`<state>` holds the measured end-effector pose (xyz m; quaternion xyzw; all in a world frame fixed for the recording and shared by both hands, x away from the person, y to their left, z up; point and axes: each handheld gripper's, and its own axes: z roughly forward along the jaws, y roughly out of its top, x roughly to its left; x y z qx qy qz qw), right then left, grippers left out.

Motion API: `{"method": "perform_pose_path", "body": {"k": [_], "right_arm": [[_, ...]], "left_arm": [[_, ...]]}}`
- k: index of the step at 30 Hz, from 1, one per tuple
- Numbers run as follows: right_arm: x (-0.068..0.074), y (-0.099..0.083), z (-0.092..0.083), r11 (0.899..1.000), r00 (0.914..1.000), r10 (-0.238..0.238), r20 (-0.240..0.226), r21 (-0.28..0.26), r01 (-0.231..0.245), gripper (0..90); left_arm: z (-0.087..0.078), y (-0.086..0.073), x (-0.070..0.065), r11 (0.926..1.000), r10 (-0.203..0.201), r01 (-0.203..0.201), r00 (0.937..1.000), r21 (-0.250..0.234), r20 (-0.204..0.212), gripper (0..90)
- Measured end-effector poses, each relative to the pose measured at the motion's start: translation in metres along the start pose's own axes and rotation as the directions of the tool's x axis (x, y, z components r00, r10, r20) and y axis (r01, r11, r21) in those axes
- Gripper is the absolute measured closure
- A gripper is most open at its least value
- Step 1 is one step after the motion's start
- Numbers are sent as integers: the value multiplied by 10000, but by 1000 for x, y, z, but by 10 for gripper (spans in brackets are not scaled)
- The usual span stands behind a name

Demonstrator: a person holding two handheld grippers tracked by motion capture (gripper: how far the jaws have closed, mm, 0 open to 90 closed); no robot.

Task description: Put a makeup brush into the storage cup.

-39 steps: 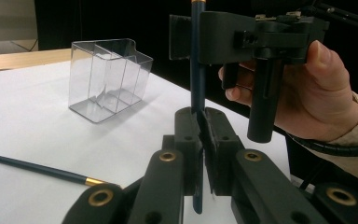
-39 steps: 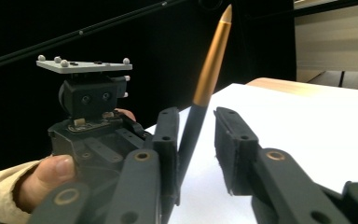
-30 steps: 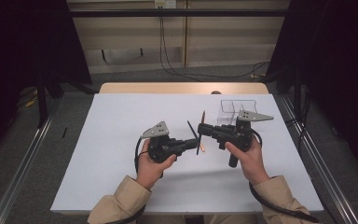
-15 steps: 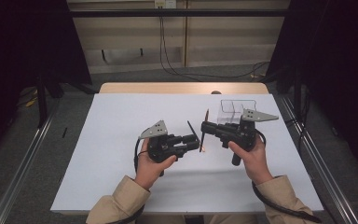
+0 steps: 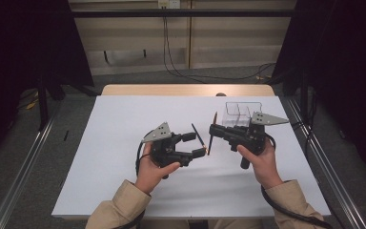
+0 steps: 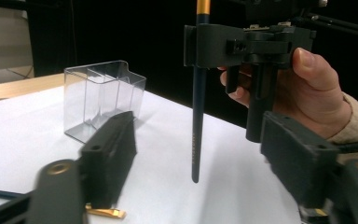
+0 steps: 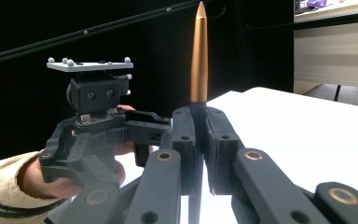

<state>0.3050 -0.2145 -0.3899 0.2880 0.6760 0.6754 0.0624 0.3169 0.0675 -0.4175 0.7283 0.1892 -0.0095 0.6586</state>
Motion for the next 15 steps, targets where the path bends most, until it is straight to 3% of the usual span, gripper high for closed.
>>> {"method": "perform_pose_path", "body": {"k": [5, 15], "right_arm": [[-2, 0, -4, 10000, 10000, 21, 46, -74, -21, 836], [-4, -2, -7, 10000, 9999, -64, 142, -39, 65, 836]], "left_arm": [[-3, -1, 2, 9993, 315, -314, 9995, -197, 52, 144], [-15, 0, 7, 9991, 318, -324, 9993, -265, -213, 55]]}}
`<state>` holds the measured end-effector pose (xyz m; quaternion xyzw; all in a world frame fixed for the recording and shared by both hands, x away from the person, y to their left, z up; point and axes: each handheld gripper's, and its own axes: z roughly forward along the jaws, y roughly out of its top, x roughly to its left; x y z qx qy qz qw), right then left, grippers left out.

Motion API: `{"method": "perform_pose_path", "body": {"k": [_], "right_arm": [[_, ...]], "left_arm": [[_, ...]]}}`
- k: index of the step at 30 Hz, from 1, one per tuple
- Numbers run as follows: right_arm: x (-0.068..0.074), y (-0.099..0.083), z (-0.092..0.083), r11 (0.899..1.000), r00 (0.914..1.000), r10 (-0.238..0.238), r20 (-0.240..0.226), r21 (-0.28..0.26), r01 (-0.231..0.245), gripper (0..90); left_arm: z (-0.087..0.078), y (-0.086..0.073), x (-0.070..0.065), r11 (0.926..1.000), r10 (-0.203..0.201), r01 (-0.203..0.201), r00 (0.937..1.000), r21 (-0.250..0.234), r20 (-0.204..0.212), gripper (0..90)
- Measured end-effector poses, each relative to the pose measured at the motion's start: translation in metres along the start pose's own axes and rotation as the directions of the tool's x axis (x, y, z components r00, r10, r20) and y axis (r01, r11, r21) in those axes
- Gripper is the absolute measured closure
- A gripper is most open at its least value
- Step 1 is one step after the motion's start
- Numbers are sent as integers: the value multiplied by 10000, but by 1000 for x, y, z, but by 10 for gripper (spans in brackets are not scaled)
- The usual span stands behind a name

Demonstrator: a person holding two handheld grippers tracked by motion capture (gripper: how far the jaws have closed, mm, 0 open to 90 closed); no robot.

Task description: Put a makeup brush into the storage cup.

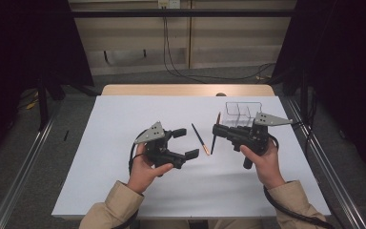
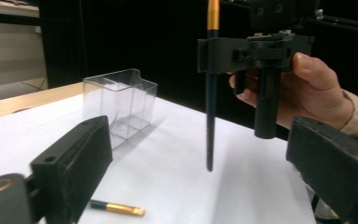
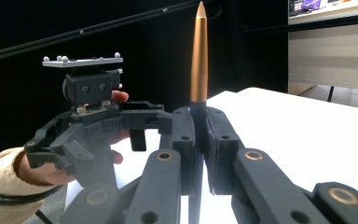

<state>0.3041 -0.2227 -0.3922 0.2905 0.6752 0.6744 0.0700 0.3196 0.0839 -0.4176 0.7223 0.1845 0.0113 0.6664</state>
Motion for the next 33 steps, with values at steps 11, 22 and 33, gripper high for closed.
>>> {"method": "perform_pose_path", "body": {"k": [11, 22, 33], "right_arm": [[-1, 0, -2, 9999, 9999, -105, 79, 11, 105, 836], [0, 0, -2, 9999, 9998, -170, 132, 20, 170, 836], [-1, 0, -3, 9998, 9996, -215, 169, 32, 215, 836]], "left_arm": [[-25, -1, 10, 9991, 376, -368, 9984, 197, -426, 3], [-59, 4, 18, 9982, 580, -561, 9919, 205, -1127, 1], [-79, 1, 22, 9961, 862, -826, 9855, 304, -1460, 5]]}}
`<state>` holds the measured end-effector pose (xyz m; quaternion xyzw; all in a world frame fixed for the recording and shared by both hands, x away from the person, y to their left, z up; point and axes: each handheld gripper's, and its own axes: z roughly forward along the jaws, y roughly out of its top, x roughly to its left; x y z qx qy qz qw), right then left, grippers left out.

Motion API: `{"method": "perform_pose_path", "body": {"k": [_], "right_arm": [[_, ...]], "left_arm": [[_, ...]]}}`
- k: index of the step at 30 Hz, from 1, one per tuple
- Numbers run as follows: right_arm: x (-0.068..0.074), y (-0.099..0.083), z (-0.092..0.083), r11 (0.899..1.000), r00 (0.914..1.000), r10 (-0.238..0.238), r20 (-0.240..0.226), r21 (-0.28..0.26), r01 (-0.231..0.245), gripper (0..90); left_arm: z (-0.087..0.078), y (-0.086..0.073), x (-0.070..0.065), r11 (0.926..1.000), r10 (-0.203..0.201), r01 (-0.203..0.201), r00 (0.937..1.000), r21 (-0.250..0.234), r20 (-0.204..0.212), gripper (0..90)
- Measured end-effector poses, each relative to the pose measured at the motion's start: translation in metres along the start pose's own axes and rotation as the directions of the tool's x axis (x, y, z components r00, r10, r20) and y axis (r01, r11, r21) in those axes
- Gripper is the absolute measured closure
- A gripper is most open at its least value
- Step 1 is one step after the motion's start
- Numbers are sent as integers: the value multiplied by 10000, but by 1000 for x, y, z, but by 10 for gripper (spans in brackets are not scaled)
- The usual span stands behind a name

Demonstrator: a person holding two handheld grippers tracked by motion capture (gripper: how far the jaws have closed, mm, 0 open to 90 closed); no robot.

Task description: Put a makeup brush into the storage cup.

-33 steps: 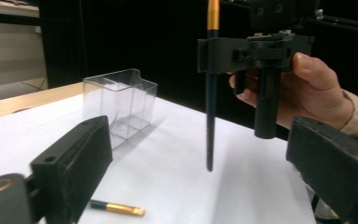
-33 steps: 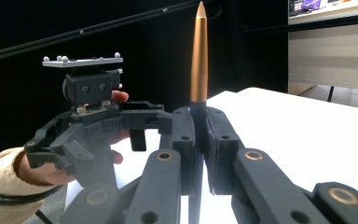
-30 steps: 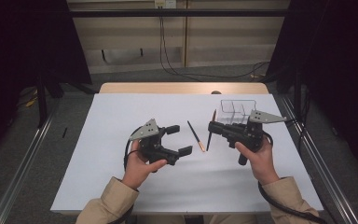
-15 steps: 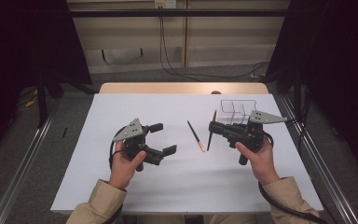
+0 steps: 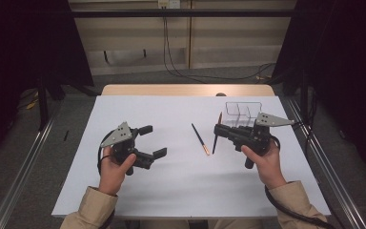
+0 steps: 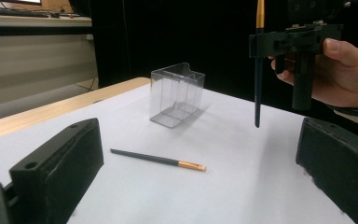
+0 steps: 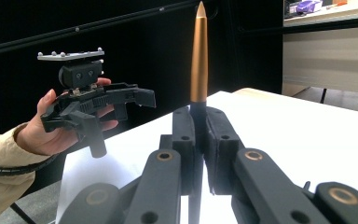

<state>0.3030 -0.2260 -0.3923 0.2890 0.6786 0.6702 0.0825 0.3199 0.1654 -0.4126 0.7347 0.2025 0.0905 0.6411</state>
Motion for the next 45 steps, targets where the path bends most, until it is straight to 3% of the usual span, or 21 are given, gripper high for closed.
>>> {"method": "perform_pose_path", "body": {"k": [20, 45], "right_arm": [[-4, -1, -8, 10000, 9998, -31, 199, -81, 33, 836], [-5, -1, -8, 9999, 9996, -74, 276, -121, 77, 836]], "left_arm": [[-23, -3, 6, 9992, 349, -338, 9983, 230, -460, 5], [-58, -10, 13, 9993, 284, -247, 9908, 297, -1324, 4]]}}
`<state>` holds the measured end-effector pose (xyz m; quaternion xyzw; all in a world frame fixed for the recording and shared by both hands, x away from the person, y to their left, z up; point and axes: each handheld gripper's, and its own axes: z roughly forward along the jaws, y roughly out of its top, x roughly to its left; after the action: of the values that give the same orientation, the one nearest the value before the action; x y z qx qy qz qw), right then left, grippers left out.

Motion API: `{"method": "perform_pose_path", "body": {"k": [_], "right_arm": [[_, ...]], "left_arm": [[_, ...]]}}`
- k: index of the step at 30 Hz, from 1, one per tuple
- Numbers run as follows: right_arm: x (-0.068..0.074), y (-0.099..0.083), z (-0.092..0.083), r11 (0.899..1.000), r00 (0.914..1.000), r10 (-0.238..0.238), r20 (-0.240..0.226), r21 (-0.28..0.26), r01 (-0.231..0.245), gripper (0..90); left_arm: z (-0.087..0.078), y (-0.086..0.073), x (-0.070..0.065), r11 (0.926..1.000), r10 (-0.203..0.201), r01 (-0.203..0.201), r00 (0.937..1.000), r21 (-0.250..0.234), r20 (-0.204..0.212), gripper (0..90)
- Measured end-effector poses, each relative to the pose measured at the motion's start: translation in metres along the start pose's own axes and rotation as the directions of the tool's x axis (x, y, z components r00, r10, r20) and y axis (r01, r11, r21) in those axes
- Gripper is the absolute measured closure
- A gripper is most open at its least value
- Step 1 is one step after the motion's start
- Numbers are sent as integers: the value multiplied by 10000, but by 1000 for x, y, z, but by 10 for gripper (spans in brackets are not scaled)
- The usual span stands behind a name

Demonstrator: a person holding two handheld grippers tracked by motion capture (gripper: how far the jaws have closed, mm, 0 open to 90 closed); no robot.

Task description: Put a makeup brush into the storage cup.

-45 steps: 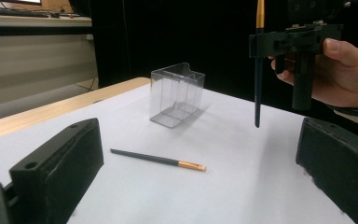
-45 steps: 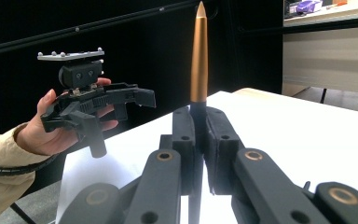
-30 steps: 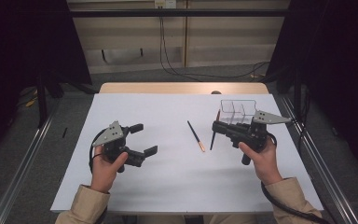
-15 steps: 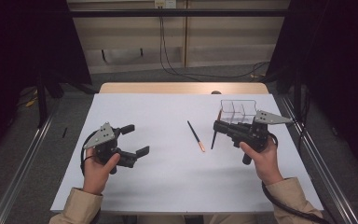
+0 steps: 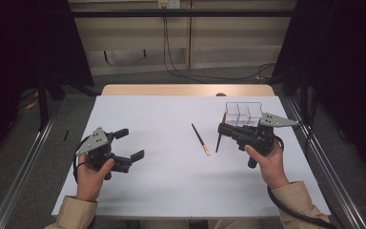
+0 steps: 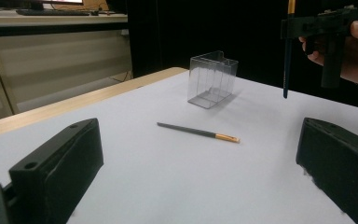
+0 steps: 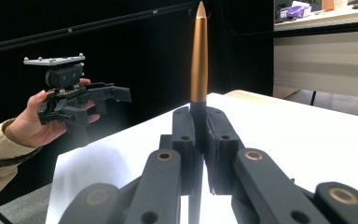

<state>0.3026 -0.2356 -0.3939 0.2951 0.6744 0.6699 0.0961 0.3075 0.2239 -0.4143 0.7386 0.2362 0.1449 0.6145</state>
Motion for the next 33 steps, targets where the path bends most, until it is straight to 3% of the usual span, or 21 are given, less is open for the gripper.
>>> {"method": "perform_pose_path", "body": {"k": [20, 33], "right_arm": [[-6, 0, -6, 9999, 9996, -120, 253, -52, 122, 836], [-12, 3, -10, 9998, 9987, -154, 484, -92, 159, 835]], "left_arm": [[-23, -10, 7, 9998, -87, 95, 9984, 153, -554, 2], [-22, -13, 7, 9992, 80, -58, 9984, 395, -564, 3]]}}
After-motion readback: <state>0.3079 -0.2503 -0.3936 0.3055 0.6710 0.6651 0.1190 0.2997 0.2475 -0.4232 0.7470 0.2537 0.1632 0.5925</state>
